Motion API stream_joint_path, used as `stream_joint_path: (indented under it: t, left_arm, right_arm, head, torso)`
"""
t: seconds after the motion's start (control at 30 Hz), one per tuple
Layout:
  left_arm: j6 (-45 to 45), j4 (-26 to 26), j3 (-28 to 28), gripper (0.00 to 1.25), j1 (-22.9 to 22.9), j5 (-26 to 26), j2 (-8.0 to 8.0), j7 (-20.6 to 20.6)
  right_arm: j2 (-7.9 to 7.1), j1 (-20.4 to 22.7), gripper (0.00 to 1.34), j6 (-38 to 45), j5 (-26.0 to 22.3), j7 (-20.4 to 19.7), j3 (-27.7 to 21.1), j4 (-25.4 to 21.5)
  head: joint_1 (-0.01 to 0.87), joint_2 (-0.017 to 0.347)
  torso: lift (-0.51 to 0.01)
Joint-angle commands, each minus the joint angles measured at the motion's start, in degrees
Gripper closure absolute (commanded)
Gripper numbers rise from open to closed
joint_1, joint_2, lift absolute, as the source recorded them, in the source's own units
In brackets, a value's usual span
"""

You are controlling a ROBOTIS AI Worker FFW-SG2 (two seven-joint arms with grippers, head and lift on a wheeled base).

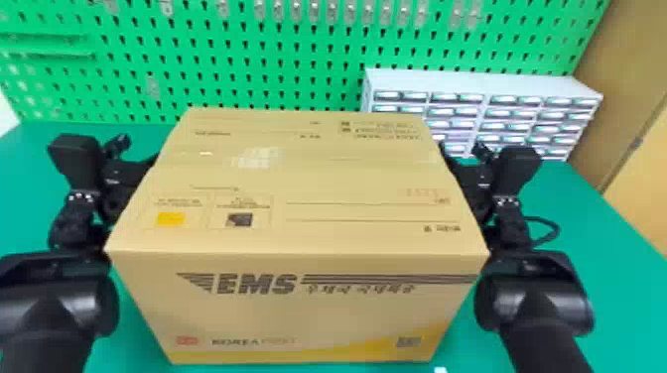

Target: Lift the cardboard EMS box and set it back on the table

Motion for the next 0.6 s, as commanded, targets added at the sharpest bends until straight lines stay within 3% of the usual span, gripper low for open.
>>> stream_joint_path:
  t: [0.0, 0.57]
  left_arm:
    - [1.25, -1.91, 0.40, 0.49, -0.44, -0.66, 0.01, 0.00]
    - [2.04, -3.58, 0.57, 0.49, -1.05, -1.09, 0.01, 0.17]
  right_arm:
    - [0.00, -0.20, 0.54, 1.87, 0.56, 0.00, 0.13, -2.71]
    - [-0.09, -0.38, 0.54, 3.54, 1.09, 0.00, 0.31, -5.44]
  head:
    - [0.678, -0.015]
    - [0.678, -0.015]
  torso:
    - [-0.090]
    - [-0.090]
